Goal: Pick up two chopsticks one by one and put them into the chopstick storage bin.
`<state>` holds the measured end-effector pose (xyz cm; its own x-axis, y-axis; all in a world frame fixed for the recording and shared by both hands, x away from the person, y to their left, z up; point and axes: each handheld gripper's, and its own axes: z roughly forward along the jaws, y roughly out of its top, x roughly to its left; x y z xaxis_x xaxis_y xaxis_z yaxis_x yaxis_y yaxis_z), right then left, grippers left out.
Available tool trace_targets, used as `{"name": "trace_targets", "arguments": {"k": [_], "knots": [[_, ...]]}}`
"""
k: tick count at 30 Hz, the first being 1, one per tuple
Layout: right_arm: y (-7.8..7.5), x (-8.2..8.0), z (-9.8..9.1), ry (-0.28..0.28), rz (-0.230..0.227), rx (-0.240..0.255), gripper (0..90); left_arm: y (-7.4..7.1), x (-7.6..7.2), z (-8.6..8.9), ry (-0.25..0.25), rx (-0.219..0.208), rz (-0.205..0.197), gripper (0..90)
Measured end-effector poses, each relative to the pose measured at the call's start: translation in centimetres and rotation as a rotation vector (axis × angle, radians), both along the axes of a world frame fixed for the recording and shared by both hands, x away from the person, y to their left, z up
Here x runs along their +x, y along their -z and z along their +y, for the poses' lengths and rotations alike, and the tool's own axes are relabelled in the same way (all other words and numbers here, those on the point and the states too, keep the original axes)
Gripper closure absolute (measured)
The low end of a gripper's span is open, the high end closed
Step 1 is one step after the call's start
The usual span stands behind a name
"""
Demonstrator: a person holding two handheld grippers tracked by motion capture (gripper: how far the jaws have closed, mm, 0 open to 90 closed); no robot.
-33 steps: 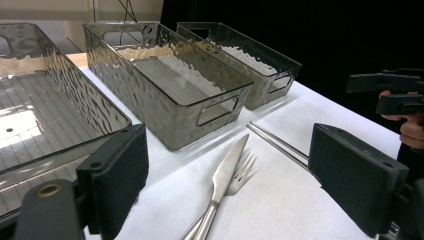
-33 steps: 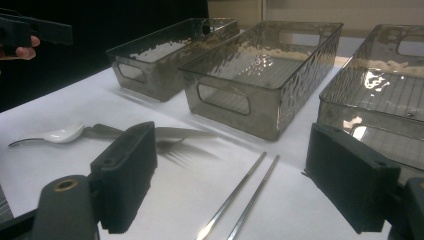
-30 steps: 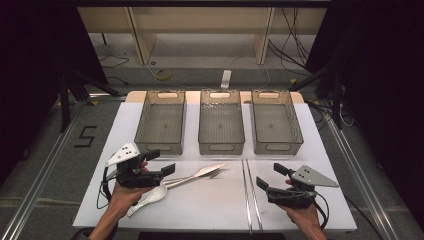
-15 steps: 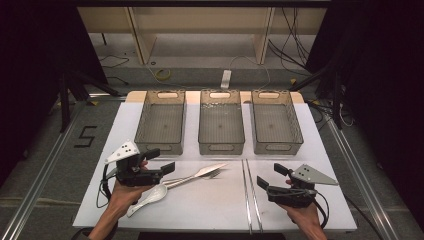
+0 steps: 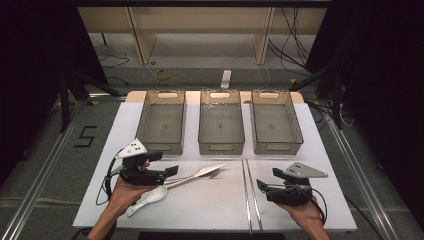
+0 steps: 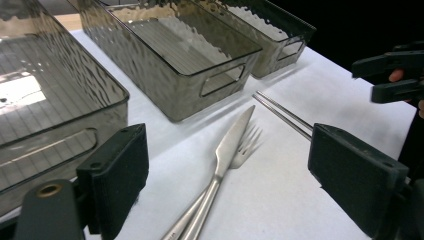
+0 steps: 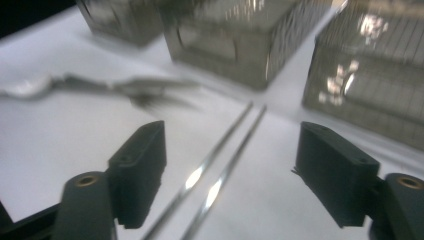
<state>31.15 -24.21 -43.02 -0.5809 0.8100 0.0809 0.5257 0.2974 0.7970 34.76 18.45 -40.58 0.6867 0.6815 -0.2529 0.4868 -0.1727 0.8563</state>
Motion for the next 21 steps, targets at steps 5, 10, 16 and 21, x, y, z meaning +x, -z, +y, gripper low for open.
{"name": "trace_targets", "arguments": {"k": [5, 10, 16, 21], "knots": [[-0.3, 0.9, 1.0, -0.041, 0.146, -0.129, 36.6, 0.1, -0.1, 0.0, 0.001, -0.005, 0.000, 15.8], [0.0, 1.2, 2.5, -0.059, 0.252, -0.268, 39.8, 0.2, -0.1, 0.2, -0.005, -0.010, -0.001, 15.9], [1.2, 1.7, 3.6, -0.105, 0.346, -0.354, 46.6, 0.3, -0.1, 0.0, 0.001, -0.007, -0.002, 15.8], [1.5, 2.1, 4.6, -0.129, 0.380, -0.424, 52.6, 0.3, -0.2, 0.0, 0.000, 0.002, -0.009, 15.8]]}}
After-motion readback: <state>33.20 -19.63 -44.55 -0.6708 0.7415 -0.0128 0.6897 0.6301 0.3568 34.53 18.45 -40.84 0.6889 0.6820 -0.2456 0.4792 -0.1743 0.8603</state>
